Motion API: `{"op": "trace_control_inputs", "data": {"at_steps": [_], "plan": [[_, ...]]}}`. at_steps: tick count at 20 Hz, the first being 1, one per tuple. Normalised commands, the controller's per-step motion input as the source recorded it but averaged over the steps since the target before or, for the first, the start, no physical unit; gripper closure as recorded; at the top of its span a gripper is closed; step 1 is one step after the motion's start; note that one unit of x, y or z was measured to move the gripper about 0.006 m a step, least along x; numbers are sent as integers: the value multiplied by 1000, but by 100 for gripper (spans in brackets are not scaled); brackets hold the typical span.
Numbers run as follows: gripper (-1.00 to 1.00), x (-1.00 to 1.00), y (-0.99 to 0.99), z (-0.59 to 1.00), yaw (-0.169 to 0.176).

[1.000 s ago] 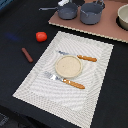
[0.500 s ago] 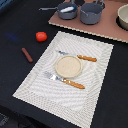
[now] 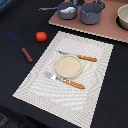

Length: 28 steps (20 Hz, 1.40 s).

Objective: Place the fish, sausage, and tomato into the frying pan.

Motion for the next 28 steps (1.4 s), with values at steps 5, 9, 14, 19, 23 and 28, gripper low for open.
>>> {"op": "trace_control_inputs", "data": {"at_steps": [5, 9, 14, 19, 23, 28], "plan": [[-100, -114, -911, 102, -20], [-100, -247, -863, 0, -31], [-100, -365, -885, -70, -9], [-100, -443, -854, -118, -8], [-100, -468, -837, -129, -10], [-100, -509, -748, -87, -43]]}}
